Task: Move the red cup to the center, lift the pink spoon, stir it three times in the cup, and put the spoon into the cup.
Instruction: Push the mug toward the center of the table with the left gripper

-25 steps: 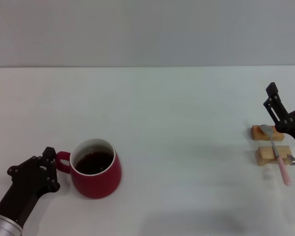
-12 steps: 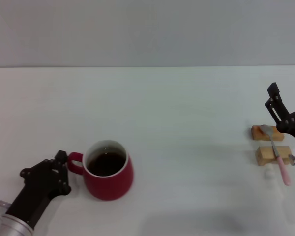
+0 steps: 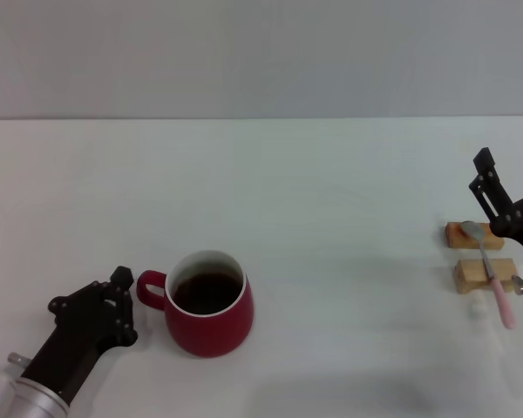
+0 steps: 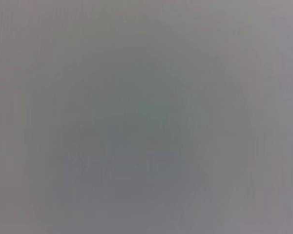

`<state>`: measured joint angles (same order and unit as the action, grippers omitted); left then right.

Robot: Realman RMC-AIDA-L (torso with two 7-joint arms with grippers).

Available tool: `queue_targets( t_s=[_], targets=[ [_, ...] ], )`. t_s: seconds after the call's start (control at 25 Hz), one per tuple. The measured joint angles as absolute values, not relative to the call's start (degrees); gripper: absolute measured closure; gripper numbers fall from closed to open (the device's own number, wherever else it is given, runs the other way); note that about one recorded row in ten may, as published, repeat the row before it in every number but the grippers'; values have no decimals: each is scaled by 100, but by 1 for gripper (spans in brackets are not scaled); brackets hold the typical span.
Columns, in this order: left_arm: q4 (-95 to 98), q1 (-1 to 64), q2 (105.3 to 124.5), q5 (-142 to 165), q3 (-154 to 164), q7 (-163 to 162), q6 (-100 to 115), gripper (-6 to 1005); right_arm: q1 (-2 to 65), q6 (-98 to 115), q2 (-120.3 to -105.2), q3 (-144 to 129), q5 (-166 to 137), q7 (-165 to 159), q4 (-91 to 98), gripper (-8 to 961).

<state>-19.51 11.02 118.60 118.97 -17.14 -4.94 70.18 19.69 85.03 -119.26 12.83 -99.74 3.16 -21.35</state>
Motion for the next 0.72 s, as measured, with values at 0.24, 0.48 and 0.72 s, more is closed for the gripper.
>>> queue_targets(
  t_s=[0.24,0.48,0.72],
  targets=[
    [-1983,1031,11856,11885,-1713,-492,7018,1002,1963,8497,-11928,1285,-9971,316,-2136,245],
    [-2087,1136,11869,11914,-1551,-492,7012,1002,1960,8490,-11935,1283,-9966,316,-2146,246],
    [-2152,1203,11873,11918,-1463,-492,7000,1002,1959,8487,-11938,1283,-9966,317,-2157,247]
  ],
)
